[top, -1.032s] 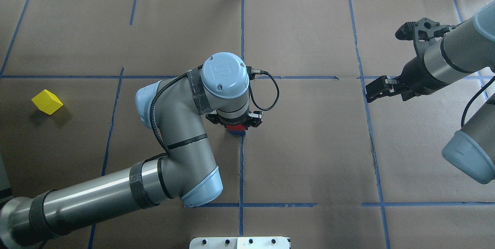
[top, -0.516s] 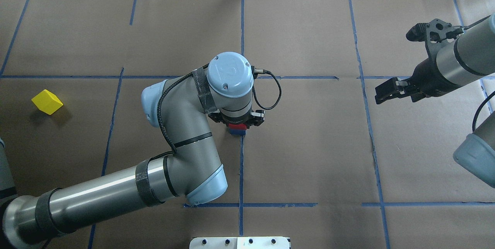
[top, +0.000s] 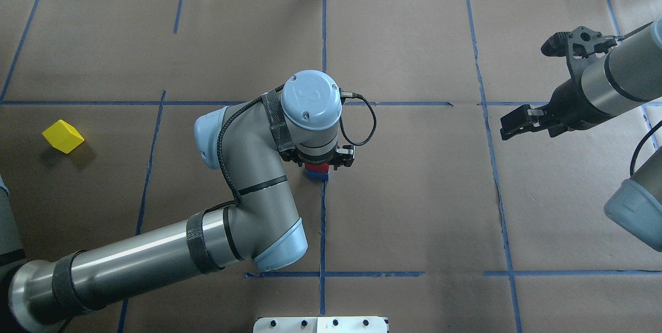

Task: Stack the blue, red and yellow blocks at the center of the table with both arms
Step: 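Lower the red cube onto the blue cube and open the left gripper, then move the left gripper back toward the yellow cube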

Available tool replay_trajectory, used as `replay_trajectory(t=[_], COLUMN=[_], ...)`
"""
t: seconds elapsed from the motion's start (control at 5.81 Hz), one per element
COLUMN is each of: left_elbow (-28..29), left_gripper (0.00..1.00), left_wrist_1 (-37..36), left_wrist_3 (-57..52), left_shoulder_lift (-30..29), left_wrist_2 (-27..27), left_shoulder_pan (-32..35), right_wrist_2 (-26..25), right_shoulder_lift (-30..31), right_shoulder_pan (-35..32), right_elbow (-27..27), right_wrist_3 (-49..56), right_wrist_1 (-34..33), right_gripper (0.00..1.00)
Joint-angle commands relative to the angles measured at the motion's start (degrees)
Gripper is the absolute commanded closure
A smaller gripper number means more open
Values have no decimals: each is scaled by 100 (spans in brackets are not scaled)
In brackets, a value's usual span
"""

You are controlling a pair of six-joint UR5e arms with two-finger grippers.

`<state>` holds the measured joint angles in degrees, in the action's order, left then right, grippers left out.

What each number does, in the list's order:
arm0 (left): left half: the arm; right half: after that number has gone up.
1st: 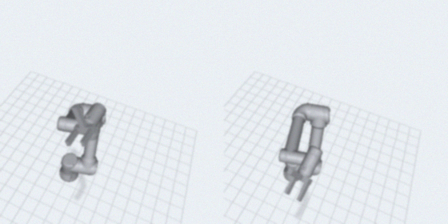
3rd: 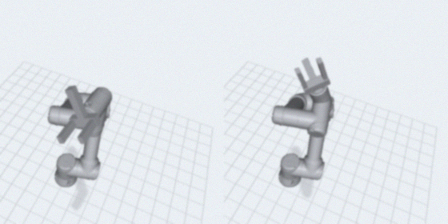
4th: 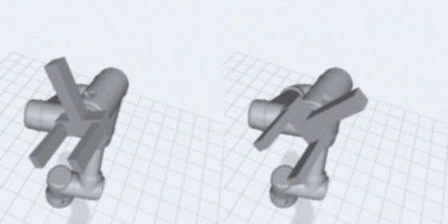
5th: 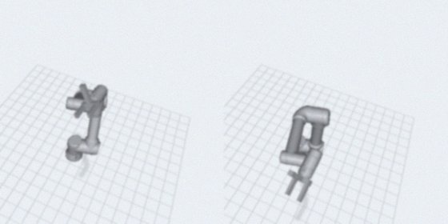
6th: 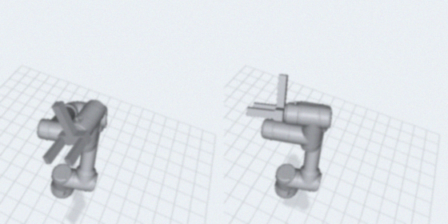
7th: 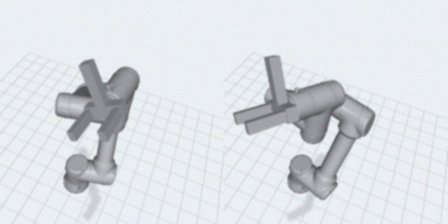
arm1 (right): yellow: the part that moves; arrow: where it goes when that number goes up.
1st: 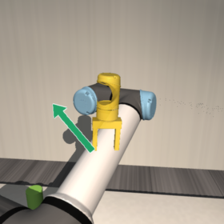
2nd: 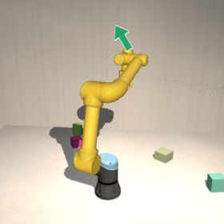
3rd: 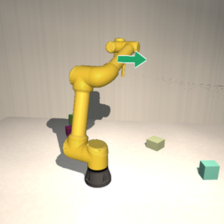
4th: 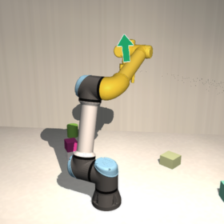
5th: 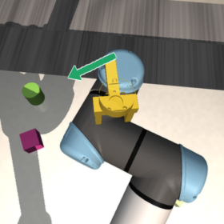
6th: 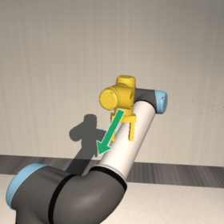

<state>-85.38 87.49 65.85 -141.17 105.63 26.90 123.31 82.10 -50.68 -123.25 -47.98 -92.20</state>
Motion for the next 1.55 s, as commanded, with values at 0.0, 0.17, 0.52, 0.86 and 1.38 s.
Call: replay_trajectory(t=[0.0,0.17,0.52,0.86,1.38], left_elbow=[-49,-467,-2202,-2677,-2452], left_gripper=[0,0,0,0,0], left_wrist_1=[-22,-100,-162,-127,154], left_wrist_3=[33,42,-28,-1939,-6139], left_shoulder_lift=[-60,-17,1067,2132,4067], left_wrist_2=[-104,-104,-60,768,1888], left_shoulder_pan=[17,165,840,1769,3544], right_wrist_2=[0,0,9,17,17], right_shoulder_lift=[-27,-36,52,384,877], right_shoulder_pan=[6,-12,-178,-720,-1039], right_elbow=[20,3,3,29,29], right_wrist_3=[0,8,95,1162,1836], right_wrist_1=[0,0,-9,-70,-27], right_gripper=[0,0,0,0,0])
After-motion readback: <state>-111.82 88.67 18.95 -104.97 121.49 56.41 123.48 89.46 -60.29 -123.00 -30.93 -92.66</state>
